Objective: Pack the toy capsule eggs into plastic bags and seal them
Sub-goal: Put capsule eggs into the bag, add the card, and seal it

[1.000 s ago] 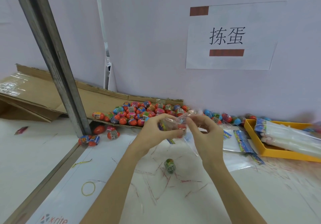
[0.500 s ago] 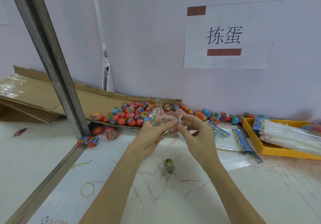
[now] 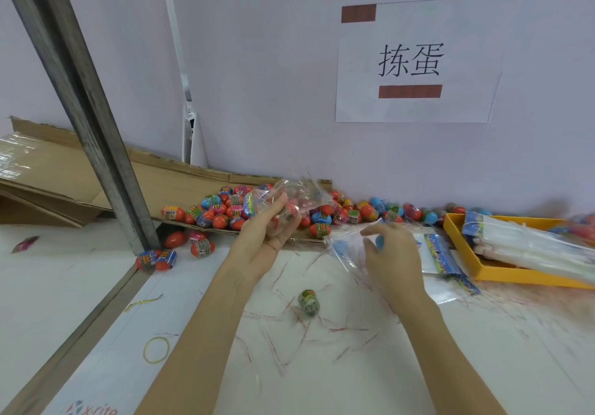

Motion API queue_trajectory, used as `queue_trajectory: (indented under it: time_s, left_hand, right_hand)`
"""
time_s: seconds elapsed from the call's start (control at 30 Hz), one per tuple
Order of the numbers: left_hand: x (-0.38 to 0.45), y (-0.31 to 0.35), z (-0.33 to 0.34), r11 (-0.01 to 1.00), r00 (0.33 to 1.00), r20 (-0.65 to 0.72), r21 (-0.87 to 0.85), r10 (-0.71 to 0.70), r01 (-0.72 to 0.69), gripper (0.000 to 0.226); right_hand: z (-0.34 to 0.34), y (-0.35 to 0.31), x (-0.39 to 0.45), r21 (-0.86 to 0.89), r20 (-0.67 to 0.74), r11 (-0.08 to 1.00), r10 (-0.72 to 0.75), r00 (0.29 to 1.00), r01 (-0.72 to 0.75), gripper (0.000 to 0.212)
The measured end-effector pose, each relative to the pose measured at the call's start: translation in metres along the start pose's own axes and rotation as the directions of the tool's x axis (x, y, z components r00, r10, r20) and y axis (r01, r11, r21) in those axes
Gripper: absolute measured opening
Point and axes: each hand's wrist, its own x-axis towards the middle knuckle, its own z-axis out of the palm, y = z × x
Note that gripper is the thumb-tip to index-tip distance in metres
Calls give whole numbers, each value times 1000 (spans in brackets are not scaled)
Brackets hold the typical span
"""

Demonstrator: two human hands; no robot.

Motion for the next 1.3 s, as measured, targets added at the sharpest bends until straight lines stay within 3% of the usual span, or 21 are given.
queue_trajectory:
  time_s: [0.07,0.27,0.4,0.57,0.73,0.87,0.97,1.1,1.17,1.3]
  left_hand:
    - [-1,0,2,1000,1000,24,-11,-11,11,23]
    - [-3,-5,8,979,1000,-11,203,-4,6,63]
    - [-2,-9,8,969,1000,-2,245,28,-27,65]
    - [-1,-9,5,965,999,6,261,36,-36,52]
    - [-1,-10,5,963,1000,12,268,3,-6,52]
    - [-1,-12,5,954,999,47,298,-27,12,52]
    - [-1,-14,7,941,999,47,339,-13,-4,53]
    - [0,-17,7,896,999,14,443,42,-44,58]
    - [0,-19,5,874,999,14,484,47,-48,65]
    - [1,-19,5,836,999,13,547,42,-42,84]
  right_hand:
    - [3,1,-2,-111,61,994,10,998,-3,23]
    - [6,6,3,-181,-44,976,111,993,-118,33]
    - [6,15,9,-156,-74,969,182,981,-191,40]
    - [-1,28,15,-1,-187,974,221,957,-226,39]
    - [-6,45,22,55,-193,955,297,935,-292,38]
    - [-8,41,23,245,-271,954,235,933,-170,31]
    - [-9,22,19,517,-280,852,256,925,-79,31]
    - [-9,-5,8,760,-130,649,219,967,-45,22]
    - [-8,-13,3,803,-89,596,158,983,-23,22]
    - [-5,-21,-1,809,-80,587,52,995,35,29]
